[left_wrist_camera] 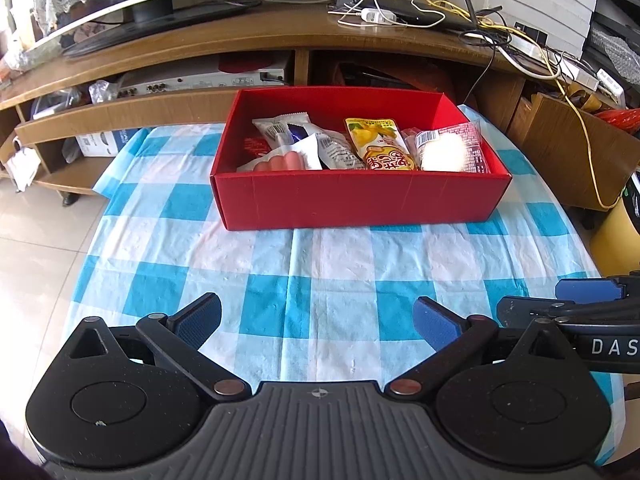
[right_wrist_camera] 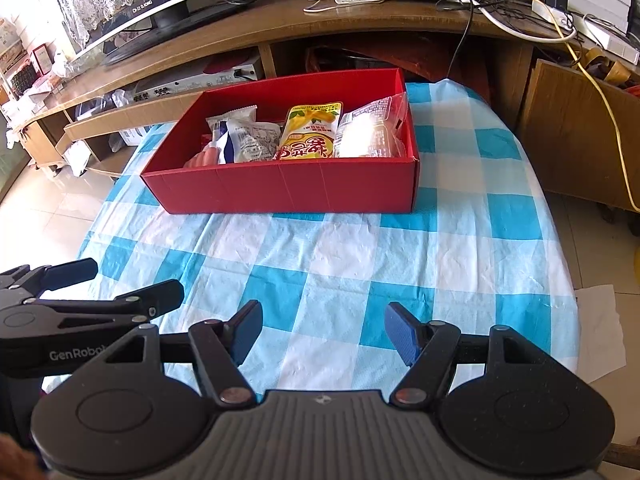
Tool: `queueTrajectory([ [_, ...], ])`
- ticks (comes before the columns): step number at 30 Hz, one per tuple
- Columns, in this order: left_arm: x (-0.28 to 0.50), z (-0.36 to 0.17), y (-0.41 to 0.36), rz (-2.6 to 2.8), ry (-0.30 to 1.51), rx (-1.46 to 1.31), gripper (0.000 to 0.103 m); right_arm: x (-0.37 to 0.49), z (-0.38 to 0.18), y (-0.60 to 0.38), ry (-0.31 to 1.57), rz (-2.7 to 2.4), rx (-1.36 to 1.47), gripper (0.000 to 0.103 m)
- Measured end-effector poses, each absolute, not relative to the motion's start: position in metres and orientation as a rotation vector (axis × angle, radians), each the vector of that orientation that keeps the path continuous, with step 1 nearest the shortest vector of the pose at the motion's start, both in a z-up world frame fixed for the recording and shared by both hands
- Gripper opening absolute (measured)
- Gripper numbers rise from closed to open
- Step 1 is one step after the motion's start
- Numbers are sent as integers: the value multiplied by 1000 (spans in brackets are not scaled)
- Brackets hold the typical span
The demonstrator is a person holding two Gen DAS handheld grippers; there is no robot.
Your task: Organize snacks
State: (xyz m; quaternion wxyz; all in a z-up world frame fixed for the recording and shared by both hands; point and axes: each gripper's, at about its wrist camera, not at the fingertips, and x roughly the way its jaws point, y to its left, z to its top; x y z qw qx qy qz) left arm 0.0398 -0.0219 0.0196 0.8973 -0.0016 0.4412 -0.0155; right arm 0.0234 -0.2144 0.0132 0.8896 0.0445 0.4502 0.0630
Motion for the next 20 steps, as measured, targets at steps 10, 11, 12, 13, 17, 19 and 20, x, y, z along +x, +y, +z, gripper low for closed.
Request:
queueTrajectory([
  [10, 39, 16, -22, -27, 936, 2, 102, 23, 9, -213, 956, 126, 83, 79],
  [11, 39, 16, -22, -26, 936, 3, 102, 23, 9, -213, 958, 126, 83, 79],
  [12, 38, 16, -22, -25, 936, 4, 102, 23, 9, -213, 958, 126, 82, 79],
  [13, 38, 16, -22, -24, 935, 4, 102, 23, 9, -213, 957, 127, 83, 79],
  [17, 38, 16, -22, -21, 932, 8, 103, 24, 9, -213, 957, 130, 85, 79],
  [19, 39, 16, -22, -14, 935, 10, 103, 23, 9, -213, 953, 135, 90, 79],
  [20, 39, 16, -22, -3, 934, 17, 103, 23, 10, -214, 950, 132, 91, 79],
])
